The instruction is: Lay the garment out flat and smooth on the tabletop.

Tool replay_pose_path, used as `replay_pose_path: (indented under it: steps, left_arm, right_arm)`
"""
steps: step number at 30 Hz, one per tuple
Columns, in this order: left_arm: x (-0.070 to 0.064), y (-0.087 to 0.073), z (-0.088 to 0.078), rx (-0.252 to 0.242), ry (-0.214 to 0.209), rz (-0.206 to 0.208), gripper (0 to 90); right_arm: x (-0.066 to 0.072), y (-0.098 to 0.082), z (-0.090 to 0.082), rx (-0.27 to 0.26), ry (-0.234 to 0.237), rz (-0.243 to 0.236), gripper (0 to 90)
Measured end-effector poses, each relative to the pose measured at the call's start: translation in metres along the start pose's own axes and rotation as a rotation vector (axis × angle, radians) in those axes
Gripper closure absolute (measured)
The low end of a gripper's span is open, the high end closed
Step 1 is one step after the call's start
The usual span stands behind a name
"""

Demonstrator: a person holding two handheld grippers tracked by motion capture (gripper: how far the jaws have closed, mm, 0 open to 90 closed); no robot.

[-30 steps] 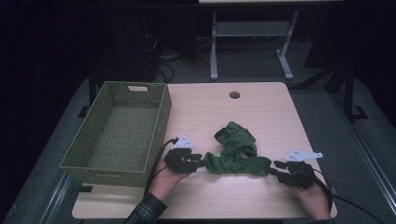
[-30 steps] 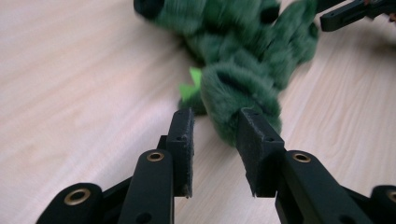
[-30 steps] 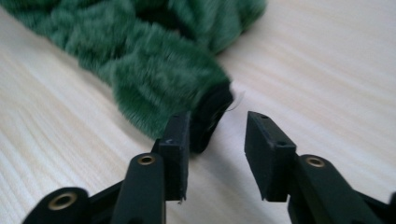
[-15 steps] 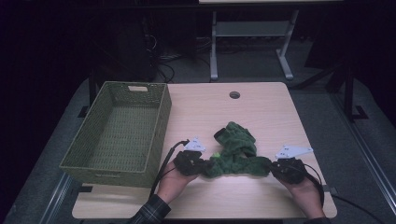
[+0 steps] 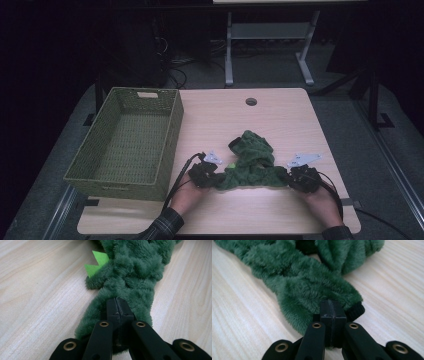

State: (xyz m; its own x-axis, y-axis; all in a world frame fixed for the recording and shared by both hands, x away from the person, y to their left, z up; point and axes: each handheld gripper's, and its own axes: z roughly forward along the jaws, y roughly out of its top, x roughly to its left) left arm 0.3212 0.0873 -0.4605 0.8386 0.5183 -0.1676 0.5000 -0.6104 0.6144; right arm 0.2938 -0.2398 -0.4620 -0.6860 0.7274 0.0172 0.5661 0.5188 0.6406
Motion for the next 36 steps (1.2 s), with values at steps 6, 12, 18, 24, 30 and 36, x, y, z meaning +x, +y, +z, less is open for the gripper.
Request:
replay_pose_path:
  steps: [6, 12, 18, 24, 30, 36]
  left_arm:
    - [-0.005, -0.005, -0.006, 0.026, -0.006, 0.041, 89.7]
    - [-0.008, -0.012, -0.012, 0.036, -0.048, 0.022, 89.7]
    - [-0.016, -0.017, -0.016, 0.07, -0.084, 0.038, 89.7]
    - [-0.022, -0.024, -0.021, 0.067, -0.101, 0.037, 86.5]
    - [-0.023, -0.004, -0.035, 0.003, -0.073, 0.07, 73.5]
    - [-0.013, 0.019, -0.041, -0.045, -0.03, 0.089, 62.2]
  right_arm:
    - [0.008, -0.01, -0.007, 0.004, 0.041, 0.003, 89.9]
    - [0.02, -0.019, -0.015, 0.01, 0.077, 0.004, 89.9]
    - [0.034, -0.029, -0.023, 0.014, 0.1, -0.02, 89.9]
    - [0.044, -0.036, -0.029, 0.003, 0.121, -0.026, 88.1]
    - [0.043, -0.024, -0.035, -0.058, 0.093, -0.025, 78.5]
    - [0.031, -0.006, -0.033, -0.098, 0.068, -0.01, 67.4]
